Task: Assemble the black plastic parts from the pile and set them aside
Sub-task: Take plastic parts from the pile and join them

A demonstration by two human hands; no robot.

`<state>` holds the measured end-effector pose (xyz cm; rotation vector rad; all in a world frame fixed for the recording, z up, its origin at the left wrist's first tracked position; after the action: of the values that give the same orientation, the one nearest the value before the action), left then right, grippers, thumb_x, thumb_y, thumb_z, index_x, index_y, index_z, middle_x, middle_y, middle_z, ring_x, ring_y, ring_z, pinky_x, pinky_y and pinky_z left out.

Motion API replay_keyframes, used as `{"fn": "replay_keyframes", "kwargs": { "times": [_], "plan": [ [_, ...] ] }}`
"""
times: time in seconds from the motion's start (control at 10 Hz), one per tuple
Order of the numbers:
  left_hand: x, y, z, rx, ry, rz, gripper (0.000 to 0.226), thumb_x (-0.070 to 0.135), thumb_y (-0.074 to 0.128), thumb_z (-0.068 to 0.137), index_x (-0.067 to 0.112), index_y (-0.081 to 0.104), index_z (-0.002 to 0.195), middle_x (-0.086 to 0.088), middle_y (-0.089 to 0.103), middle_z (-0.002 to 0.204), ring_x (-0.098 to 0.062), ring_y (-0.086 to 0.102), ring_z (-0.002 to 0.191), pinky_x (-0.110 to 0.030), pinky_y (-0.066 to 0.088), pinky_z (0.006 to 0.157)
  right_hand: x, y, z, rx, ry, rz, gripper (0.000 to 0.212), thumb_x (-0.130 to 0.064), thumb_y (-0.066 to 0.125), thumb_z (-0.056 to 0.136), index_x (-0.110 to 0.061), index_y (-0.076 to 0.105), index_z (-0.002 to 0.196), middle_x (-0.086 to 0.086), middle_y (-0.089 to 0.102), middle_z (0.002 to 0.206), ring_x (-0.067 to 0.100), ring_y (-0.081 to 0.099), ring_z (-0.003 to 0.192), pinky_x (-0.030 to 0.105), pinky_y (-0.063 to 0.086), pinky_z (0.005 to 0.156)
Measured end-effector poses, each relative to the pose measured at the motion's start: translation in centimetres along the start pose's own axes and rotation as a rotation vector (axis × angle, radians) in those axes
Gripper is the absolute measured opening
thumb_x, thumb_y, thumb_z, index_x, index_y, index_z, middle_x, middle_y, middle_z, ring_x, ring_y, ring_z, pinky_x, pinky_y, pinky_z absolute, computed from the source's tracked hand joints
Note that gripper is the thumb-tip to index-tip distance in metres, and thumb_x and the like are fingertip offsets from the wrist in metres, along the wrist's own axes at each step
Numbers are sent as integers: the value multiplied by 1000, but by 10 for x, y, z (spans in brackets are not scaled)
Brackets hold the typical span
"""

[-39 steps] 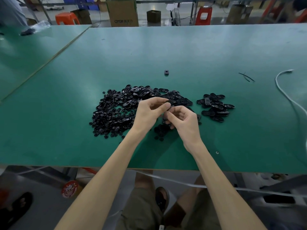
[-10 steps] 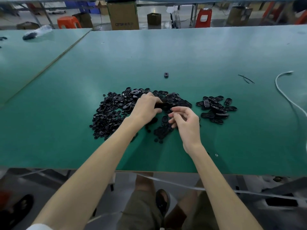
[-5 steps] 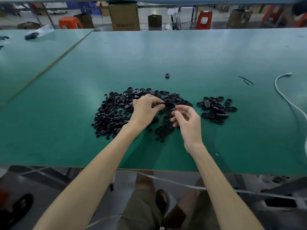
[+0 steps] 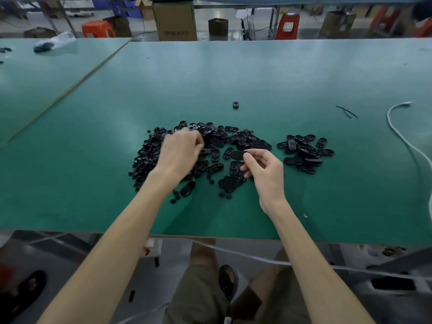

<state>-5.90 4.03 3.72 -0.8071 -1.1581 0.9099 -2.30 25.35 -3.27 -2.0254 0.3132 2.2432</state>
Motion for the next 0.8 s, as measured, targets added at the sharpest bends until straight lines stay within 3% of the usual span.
{"fn": "replay_keyframes", "kwargs": {
  "times": [0.1, 0.2, 0.4, 0.6, 0.7, 0.8],
  "plan": [
    [-35, -13, 4, -61, -128, 159, 13, 24, 73, 96, 13, 73, 102, -8, 67, 109, -25, 64, 98, -42, 52, 97, 1, 1, 1, -7, 4, -12, 7, -10, 69, 99, -15, 72, 100, -5, 73, 70, 8, 66, 64, 19, 52, 60],
    [-53, -6, 1, -193, -181, 119, 16, 21, 78, 92, 14, 71, 104, -6, 68, 108, -26, 63, 100, -43, 51, 95, 1, 1, 1, -11, 5, -25, 7, -10, 69, 99, -16, 72, 100, -6, 74, 72, 8, 67, 66, 19, 52, 62],
    [-59, -5, -4, -87, -185, 38, 11, 16, 78, 91, 13, 73, 101, -5, 71, 98, -25, 65, 90, -36, 50, 85, 1, 2, 0, -19, 9, -33, 8, -9, 69, 99, -16, 73, 99, -8, 74, 73, 8, 68, 69, 20, 53, 62],
    [-60, -13, -5, 3, -196, -76, 8, 13, 74, 94, 11, 74, 101, -3, 70, 92, -22, 66, 84, -39, 54, 87, 0, 2, -1, -17, 11, -40, 8, -9, 69, 99, -16, 72, 100, -8, 74, 73, 8, 68, 69, 20, 53, 63],
    [-49, -17, -2, 57, -137, -198, 9, 15, 68, 100, 10, 75, 100, 3, 65, 82, -9, 59, 71, -24, 50, 76, 0, 2, 0, -14, 13, -34, 7, -9, 69, 99, -16, 72, 100, -8, 74, 72, 9, 68, 68, 20, 53, 63],
    [-30, -9, 0, 5, -91, -288, 12, 19, 64, 102, 12, 74, 99, 10, 60, 80, -8, 58, 66, -12, 42, 64, 0, 1, 0, -11, 16, -26, 8, -8, 69, 99, -15, 72, 100, -7, 74, 72, 9, 68, 68, 20, 53, 63]
  ]
}}
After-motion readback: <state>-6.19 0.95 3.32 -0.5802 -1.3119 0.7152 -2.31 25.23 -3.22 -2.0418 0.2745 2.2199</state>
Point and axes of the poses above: each hand's wrist, its own z-axis towards the middle knuckle, its own y-axis out of the palm, x = y × z, the point moved 8 cm from there along z, towards the middle knuckle
